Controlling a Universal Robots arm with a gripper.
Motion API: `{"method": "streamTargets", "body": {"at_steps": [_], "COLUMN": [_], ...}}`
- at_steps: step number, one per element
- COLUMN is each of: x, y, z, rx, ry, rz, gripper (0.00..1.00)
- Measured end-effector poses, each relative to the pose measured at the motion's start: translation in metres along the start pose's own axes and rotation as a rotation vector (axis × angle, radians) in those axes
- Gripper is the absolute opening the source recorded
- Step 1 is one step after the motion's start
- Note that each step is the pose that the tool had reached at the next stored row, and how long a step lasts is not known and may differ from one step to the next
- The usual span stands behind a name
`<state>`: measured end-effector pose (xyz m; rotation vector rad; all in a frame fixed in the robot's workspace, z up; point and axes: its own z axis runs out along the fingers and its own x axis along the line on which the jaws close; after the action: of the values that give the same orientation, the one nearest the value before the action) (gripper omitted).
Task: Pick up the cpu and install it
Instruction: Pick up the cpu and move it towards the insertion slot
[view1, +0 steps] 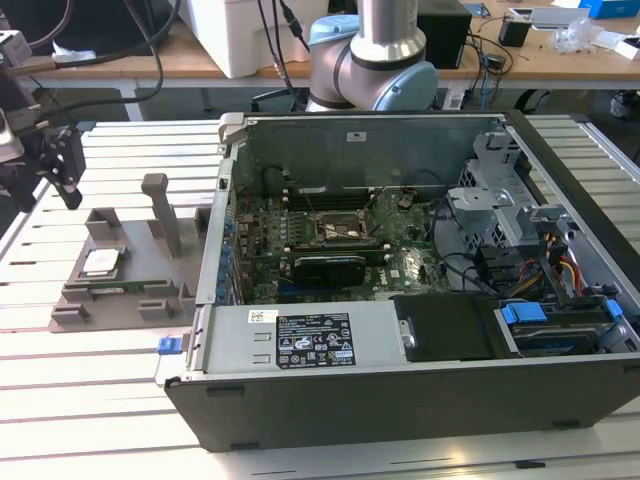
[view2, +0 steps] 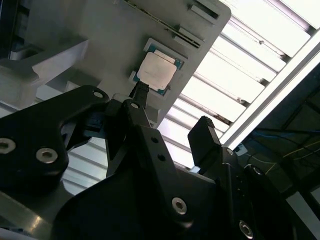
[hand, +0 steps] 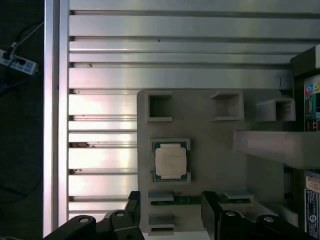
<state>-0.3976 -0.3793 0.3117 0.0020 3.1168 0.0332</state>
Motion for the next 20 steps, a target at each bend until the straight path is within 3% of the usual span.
{"method": "streamTargets", "body": {"at_steps": [11, 17, 20], "x": [0.0003, 0.0007, -0.0009], "y": [-0.0002, -0.0001, 0.0038], "z": [0.0125, 0.0270, 0.0308], "rx": [0.0001, 0.0006, 0.0131], "ry": [0.0000, 0.0000, 0.0000], "rz": [0.000, 0.000, -0.007], "gripper": [0.60, 0.60, 0.60]}}
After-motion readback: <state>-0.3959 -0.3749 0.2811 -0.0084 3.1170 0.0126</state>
